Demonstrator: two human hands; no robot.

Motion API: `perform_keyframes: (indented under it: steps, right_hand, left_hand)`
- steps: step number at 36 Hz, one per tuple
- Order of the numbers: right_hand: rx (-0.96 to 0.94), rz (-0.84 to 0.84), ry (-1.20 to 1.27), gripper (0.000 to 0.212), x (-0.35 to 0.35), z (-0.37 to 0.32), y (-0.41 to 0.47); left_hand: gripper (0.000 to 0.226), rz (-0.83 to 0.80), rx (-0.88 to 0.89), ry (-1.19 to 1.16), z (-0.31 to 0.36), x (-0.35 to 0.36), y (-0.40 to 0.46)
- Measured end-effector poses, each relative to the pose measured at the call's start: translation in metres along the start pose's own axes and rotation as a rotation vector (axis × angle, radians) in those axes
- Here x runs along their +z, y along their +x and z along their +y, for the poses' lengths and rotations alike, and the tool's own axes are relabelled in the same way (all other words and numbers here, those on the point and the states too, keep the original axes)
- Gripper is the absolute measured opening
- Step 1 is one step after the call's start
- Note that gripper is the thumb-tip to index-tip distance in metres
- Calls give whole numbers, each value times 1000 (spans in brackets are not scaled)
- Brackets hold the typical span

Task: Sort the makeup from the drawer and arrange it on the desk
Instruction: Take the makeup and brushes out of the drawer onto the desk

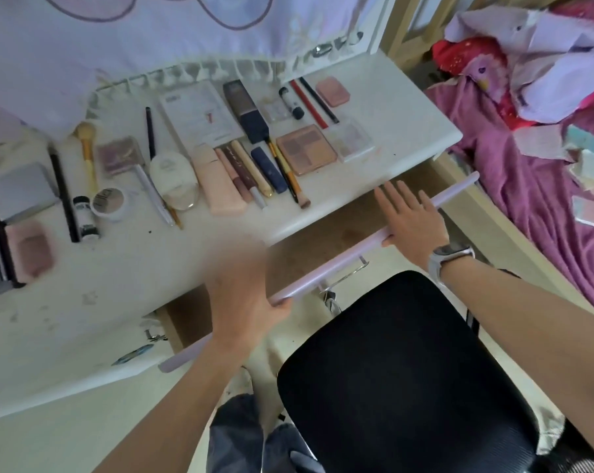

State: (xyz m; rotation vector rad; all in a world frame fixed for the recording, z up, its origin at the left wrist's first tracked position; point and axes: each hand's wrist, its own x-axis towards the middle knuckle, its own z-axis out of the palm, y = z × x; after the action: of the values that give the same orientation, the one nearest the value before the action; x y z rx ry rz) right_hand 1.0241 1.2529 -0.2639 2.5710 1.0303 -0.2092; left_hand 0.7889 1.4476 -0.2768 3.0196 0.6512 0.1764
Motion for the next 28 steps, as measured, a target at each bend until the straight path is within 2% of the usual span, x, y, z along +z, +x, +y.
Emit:
perform_keyframes:
  steps: [10,20,28]
  right_hand:
    - [-12,111,14,96,-10,-9,25]
    - [-21,180,8,58,-19,-18,54]
    - [13,180,-50,56,-16,-23,54]
  left_hand:
    - [82,170,41,76,-15,10,18]
    - [48,247,-21,140,-9,13,29]
    - [45,245,-33,139,-7,17,29]
